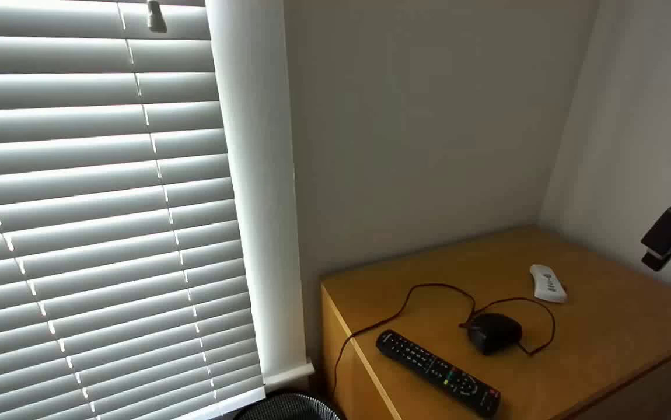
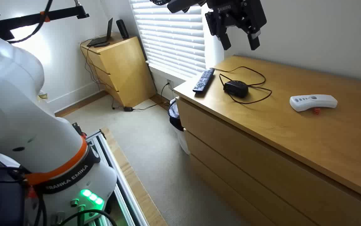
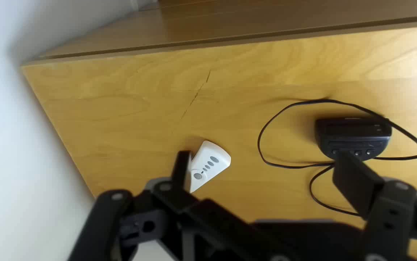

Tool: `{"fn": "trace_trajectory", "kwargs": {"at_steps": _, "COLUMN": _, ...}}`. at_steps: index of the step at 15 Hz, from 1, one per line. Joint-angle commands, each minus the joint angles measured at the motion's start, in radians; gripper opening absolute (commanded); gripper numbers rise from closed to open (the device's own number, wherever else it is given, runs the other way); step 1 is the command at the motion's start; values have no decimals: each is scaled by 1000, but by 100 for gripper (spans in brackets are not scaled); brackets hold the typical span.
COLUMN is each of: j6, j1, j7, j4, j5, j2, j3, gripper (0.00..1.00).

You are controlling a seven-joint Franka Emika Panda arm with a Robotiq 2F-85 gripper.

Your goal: Open the top drawer

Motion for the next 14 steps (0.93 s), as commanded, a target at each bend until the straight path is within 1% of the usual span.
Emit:
{"fn": "trace_trajectory", "kwargs": {"at_steps": 1, "j6": -4, "j1": 11, "j7": 2, "j4": 2, "j5": -4, "j2": -1, "j3": -11, "gripper": 100}}
{"fn": "trace_trajectory", "kwargs": {"at_steps": 9, "j6": -4, "j1": 11, "j7": 2, "j4": 2, "j5": -4, "j2": -1, "j3": -11, "gripper": 100}}
{"fn": "trace_trajectory", "kwargs": {"at_steps": 10, "j6": -22, "j1": 16, "j7": -3, "j4": 11, "j5": 11, "j2": 12, "j3": -15, "gripper": 100}}
{"fn": "trace_trajectory", "kwargs": {"at_steps": 12, "j6": -104, "j1": 36, "j7": -27, "j4": 46, "j5": 106, "j2": 59, "j3": -50, "gripper": 100}}
{"fn": "trace_trajectory", "kwargs": {"at_steps": 14, "j6": -140, "j1": 10, "j7": -8, "j4": 63, "j5": 135, "j2": 103, "j3": -80, "gripper": 100}}
